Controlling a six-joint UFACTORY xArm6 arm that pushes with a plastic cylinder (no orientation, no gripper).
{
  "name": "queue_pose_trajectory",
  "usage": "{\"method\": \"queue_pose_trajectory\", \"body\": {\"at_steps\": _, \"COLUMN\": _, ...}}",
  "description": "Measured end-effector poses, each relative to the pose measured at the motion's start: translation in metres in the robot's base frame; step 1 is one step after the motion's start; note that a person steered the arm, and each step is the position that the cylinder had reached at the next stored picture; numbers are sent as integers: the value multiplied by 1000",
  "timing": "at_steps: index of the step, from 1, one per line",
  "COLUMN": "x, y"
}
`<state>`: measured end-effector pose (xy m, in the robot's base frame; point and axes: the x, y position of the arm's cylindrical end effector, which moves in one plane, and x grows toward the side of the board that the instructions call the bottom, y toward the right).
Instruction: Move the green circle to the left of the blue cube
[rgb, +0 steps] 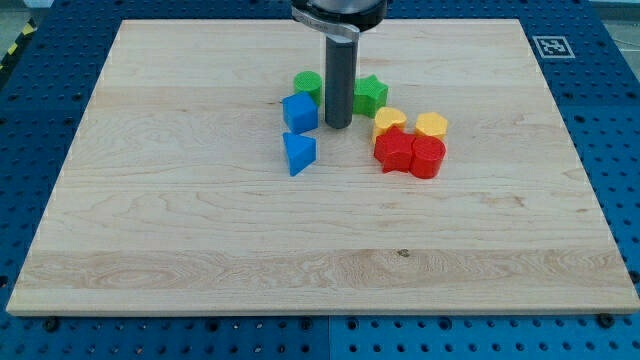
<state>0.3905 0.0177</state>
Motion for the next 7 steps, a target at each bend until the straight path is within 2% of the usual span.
{"method": "queue_pose_trajectory", "body": {"at_steps": 2, "x": -46, "y": -11}}
{"method": "queue_pose_trajectory", "body": {"at_steps": 4, "x": -43, "y": -94}}
{"method": "queue_pose_trajectory", "body": {"at_steps": 5, "x": -52, "y": -98}}
{"method": "queue_pose_trajectory", "body": {"at_steps": 6, "x": -91, "y": -101}}
{"method": "queue_pose_trajectory", "body": {"at_steps": 7, "x": -99, "y": -134}}
